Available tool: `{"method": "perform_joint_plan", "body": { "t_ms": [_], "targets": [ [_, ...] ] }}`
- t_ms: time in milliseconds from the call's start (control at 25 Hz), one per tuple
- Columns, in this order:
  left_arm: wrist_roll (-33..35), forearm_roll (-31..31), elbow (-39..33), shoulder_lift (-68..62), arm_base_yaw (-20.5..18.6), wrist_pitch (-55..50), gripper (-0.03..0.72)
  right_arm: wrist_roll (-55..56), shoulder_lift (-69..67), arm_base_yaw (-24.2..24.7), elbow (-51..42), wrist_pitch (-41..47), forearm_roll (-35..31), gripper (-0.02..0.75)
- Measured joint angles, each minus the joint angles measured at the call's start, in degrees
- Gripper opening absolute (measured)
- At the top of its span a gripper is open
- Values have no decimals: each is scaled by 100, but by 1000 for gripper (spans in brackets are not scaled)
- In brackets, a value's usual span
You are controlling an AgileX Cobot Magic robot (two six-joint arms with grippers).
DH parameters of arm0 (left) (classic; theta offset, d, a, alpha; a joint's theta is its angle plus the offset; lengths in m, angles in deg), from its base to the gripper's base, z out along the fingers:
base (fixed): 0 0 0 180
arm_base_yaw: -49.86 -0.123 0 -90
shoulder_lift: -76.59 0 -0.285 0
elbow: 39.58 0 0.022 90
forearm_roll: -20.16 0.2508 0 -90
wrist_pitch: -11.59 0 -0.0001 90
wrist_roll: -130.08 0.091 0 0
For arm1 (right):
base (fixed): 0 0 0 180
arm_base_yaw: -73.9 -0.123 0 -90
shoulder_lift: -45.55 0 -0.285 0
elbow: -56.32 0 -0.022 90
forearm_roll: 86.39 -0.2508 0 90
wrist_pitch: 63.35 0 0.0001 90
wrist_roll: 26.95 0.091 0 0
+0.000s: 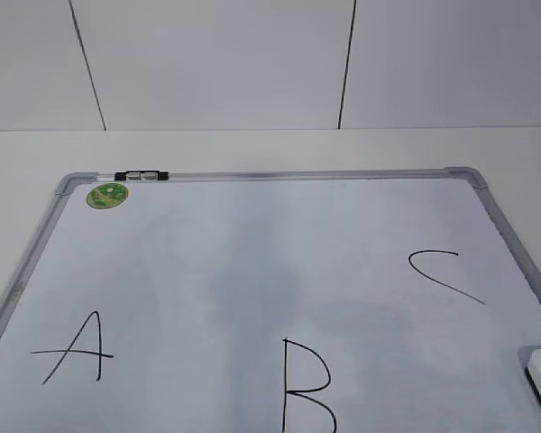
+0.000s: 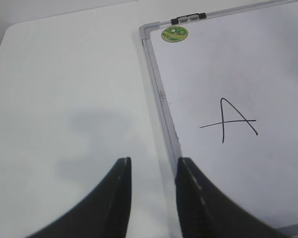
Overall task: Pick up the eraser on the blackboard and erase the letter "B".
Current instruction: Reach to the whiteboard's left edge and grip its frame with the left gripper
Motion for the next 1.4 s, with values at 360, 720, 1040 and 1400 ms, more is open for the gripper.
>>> {"method": "perform_joint_plan", "body": {
  "t_ms": [360, 720, 1040, 1400],
  "targets": [
    [-190, 78, 0, -738, 0, 9, 238, 481, -1217, 0, 24, -10, -120, 586],
    [-299, -5, 656, -2318, 0, 22, 238, 561, -2440, 0, 638, 306, -288, 587],
    [-399, -139, 1126, -3772, 0, 191, 234, 673, -3465, 0, 794, 504, -423, 586],
    [-421, -306, 1923, -5882, 0, 61, 234, 676, -3841, 0, 804, 504, -589, 587]
  ]
}}
